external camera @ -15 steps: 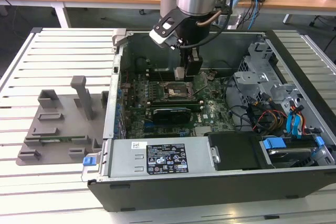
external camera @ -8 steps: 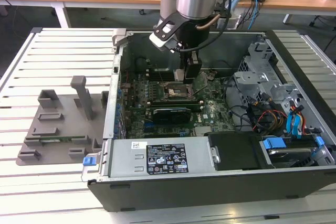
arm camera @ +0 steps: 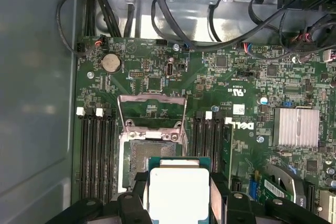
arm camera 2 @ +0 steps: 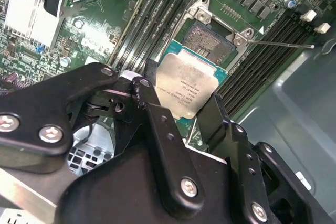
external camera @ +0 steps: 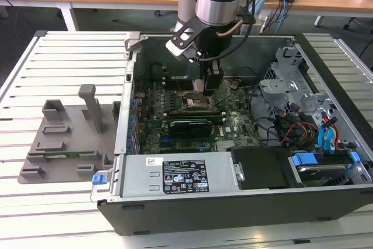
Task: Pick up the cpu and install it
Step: 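Place the cpu into insertion slot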
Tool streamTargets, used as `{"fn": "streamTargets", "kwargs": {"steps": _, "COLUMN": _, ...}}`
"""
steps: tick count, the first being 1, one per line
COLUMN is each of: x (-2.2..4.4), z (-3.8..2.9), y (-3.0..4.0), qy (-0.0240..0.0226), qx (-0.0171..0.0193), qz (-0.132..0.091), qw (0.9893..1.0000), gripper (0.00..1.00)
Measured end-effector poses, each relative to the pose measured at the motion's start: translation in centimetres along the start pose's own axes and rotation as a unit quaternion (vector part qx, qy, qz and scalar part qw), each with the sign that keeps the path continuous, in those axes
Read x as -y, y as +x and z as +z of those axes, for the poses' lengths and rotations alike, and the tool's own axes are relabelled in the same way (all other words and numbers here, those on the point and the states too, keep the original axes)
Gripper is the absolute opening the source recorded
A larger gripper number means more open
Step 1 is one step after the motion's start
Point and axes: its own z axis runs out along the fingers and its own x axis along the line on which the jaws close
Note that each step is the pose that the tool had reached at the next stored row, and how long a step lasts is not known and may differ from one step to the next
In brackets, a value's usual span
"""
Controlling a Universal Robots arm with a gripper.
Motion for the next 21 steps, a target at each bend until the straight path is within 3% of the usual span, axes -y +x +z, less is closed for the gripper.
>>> {"fn": "streamTargets", "kwargs": {"steps": 6, "x": 0.01, "z": 0.52, "y": 0.02, "qy": 0.0, "qx": 0.0, "qz": 0.0, "qw": 1.0, "gripper": 0.55}}
{"fn": "streamTargets", "kwargs": {"steps": 10, "x": 0.0, "z": 0.83, "y": 0.43, "qy": 0.0, "qx": 0.0, "qz": 0.0, "qw": 1.0, "gripper": 0.55}}
{"fn": "streamTargets", "kwargs": {"steps": 16, "x": 0.08, "z": 1.96, "y": 1.09, "qy": 0.0, "qx": 0.0001, "qz": 0.0, "qw": 1.0, "gripper": 0.55}}
{"fn": "streamTargets", "kwargs": {"steps": 21, "x": 0.12, "z": 2.55, "y": 1.14, "qy": 0.0, "qx": 0.0001, "qz": 0.0, "qw": 1.0, "gripper": 0.55}}
